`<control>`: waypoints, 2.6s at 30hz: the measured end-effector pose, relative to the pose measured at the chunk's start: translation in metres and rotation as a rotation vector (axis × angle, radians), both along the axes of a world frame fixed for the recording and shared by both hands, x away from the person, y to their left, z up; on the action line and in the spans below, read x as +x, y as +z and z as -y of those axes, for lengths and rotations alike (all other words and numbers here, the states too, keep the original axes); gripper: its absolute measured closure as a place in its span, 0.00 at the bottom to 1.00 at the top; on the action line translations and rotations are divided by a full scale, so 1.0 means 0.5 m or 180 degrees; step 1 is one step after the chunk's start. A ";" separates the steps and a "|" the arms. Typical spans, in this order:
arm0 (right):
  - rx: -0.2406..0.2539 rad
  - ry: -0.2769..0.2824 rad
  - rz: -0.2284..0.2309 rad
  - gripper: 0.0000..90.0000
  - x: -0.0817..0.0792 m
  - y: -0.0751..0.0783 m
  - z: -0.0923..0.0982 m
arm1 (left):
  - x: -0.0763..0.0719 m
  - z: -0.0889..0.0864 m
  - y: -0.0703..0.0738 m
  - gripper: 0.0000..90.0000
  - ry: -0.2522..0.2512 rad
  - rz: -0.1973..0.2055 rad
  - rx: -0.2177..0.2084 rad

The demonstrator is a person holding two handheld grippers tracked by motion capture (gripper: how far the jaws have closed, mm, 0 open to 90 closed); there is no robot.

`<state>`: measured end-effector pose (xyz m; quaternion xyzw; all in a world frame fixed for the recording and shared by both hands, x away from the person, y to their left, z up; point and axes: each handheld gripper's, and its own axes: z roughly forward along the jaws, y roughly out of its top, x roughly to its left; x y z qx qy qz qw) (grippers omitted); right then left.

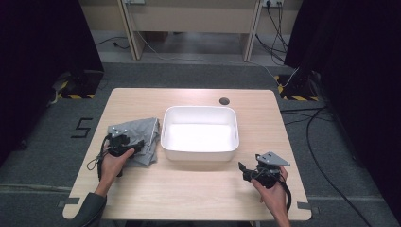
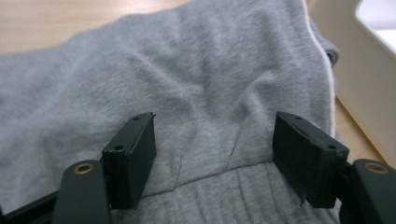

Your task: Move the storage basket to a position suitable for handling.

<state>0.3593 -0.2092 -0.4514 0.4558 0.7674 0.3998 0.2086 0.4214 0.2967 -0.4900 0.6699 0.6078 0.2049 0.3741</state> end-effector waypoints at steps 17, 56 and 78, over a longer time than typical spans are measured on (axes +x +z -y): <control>-0.0073 0.0127 -0.0070 0.27 -0.009 -0.014 -0.020 | -0.129 0.019 -0.011 0.34 -0.0141 0.0113 0.0073; -0.0119 0.0442 -0.0157 0.27 -0.034 -0.023 -0.085 | -0.325 0.302 0.016 0.30 -0.1413 0.0071 0.0153; 0.0063 0.1025 -0.0011 0.25 -0.087 -0.003 -0.243 | -0.291 0.131 0.044 0.25 -0.0890 0.0134 -0.0103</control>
